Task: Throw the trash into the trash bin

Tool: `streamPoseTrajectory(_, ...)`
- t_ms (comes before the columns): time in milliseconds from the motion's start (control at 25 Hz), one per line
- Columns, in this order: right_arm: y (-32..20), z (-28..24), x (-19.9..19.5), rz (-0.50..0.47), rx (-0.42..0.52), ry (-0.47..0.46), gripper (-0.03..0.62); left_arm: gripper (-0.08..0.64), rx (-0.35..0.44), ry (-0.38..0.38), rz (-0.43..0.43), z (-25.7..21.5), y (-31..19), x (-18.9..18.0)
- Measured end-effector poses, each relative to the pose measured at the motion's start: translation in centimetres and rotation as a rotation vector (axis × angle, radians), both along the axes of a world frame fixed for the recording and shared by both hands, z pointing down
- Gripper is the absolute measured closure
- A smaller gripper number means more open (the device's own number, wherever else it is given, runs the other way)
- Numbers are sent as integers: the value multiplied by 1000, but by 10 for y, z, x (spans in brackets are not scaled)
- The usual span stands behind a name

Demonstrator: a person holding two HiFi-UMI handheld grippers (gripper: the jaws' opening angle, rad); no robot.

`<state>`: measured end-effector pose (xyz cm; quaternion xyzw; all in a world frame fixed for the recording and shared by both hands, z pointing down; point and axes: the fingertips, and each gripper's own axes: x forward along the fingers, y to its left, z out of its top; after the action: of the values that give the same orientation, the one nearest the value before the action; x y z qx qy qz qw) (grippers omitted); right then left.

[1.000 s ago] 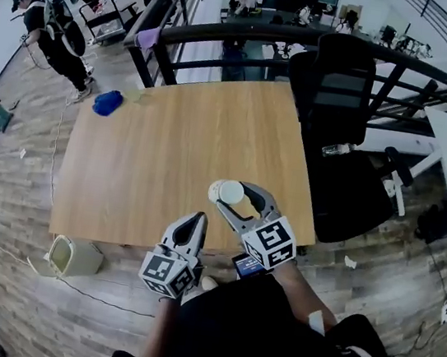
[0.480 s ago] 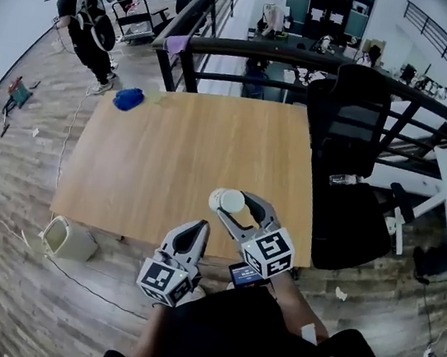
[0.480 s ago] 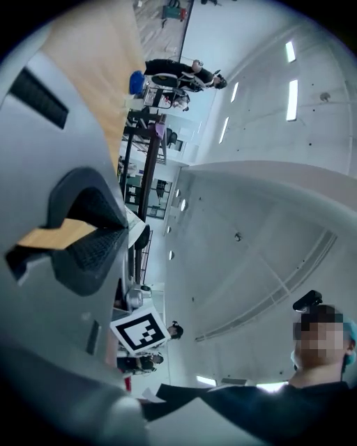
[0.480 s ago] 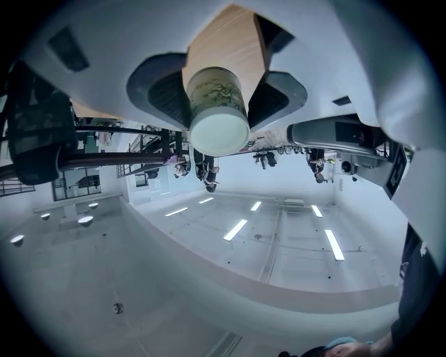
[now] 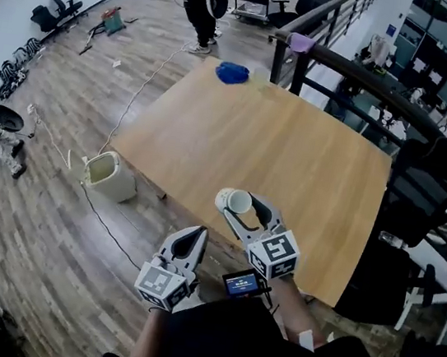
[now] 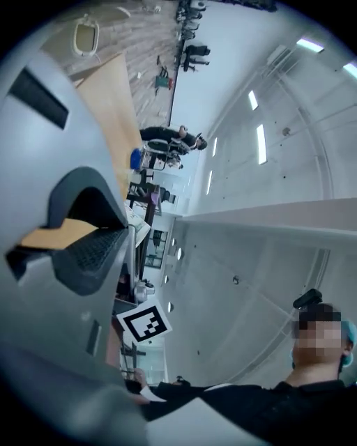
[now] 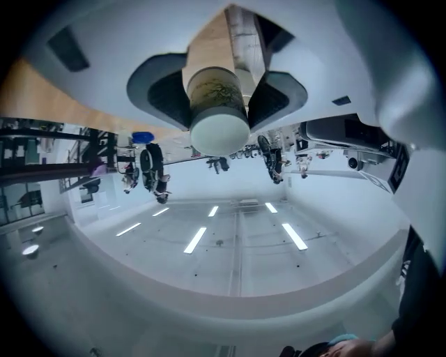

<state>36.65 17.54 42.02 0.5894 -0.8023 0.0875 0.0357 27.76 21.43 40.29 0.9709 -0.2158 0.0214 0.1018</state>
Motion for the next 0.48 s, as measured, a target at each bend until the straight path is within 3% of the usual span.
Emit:
streamPoseTrajectory(120,-42,3,-51,-99,-22,36,337,552,35,-22,-90,6,-30,-46)
streamPoseTrajectory(360,-124,1,-177,-244,-40,53,337,552,51,12,-221,1,-113,-161)
streamPoseTrajectory(480,-176,-3,-260,-335,-30,43,337,552,92,-39,-288,-3,-156,-236)
